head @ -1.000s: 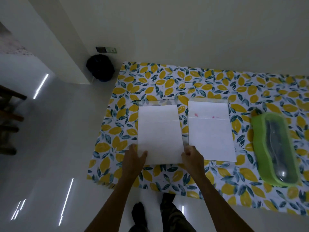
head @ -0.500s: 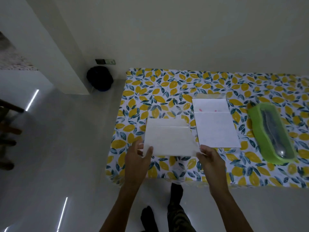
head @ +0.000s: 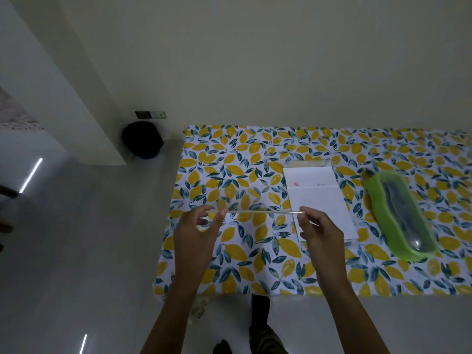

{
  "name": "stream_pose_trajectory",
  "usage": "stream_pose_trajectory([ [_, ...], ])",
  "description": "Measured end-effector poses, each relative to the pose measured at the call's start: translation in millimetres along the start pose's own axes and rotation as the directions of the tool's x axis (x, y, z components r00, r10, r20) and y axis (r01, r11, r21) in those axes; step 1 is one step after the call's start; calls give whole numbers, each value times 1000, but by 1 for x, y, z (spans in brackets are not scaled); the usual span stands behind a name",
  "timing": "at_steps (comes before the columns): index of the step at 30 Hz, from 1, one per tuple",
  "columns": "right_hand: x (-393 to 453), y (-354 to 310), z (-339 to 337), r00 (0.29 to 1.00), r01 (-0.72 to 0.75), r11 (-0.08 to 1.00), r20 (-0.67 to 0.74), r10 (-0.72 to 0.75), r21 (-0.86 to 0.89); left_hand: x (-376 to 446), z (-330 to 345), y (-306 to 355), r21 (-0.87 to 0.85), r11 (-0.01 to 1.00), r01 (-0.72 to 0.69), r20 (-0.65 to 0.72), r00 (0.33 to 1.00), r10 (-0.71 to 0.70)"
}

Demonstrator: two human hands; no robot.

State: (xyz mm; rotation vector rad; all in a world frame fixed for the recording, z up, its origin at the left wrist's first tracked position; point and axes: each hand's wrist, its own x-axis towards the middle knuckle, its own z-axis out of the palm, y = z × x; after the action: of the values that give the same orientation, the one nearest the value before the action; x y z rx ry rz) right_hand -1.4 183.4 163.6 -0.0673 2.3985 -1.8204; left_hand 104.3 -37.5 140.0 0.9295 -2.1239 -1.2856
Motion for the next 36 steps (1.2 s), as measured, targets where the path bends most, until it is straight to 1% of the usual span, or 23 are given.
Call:
stream_pose_trajectory([
  [5, 47, -5, 9, 998, 55, 997, 29, -53, -50, 41, 16, 7, 87, 992, -91, -44, 995, 95],
  [11, 110, -17, 27, 989, 134, 988, 80, -128, -79, 100, 36, 29, 165, 977, -133, -55, 988, 144],
  [18, 169, -15, 44, 973, 216, 967, 116, -201, -135, 146, 60, 38, 286, 958, 30, -115, 993, 3],
  [25, 196, -7, 53, 973, 205, 964, 138, -183, -171, 156, 73, 29, 248, 967, 50, -139, 990, -15],
  [30, 205, 4, 56, 967, 219, 955, 177, -185, -198, 160, 81, 20, 299, 951, 75, -144, 989, -33],
  [33, 207, 7, 57, 968, 202, 958, 188, -165, -204, 161, 85, 19, 321, 942, 95, -139, 989, -53],
  [36, 208, 12, 58, 971, 190, 957, 185, -151, -217, 162, 87, 15, 289, 950, 118, -133, 988, -82],
])
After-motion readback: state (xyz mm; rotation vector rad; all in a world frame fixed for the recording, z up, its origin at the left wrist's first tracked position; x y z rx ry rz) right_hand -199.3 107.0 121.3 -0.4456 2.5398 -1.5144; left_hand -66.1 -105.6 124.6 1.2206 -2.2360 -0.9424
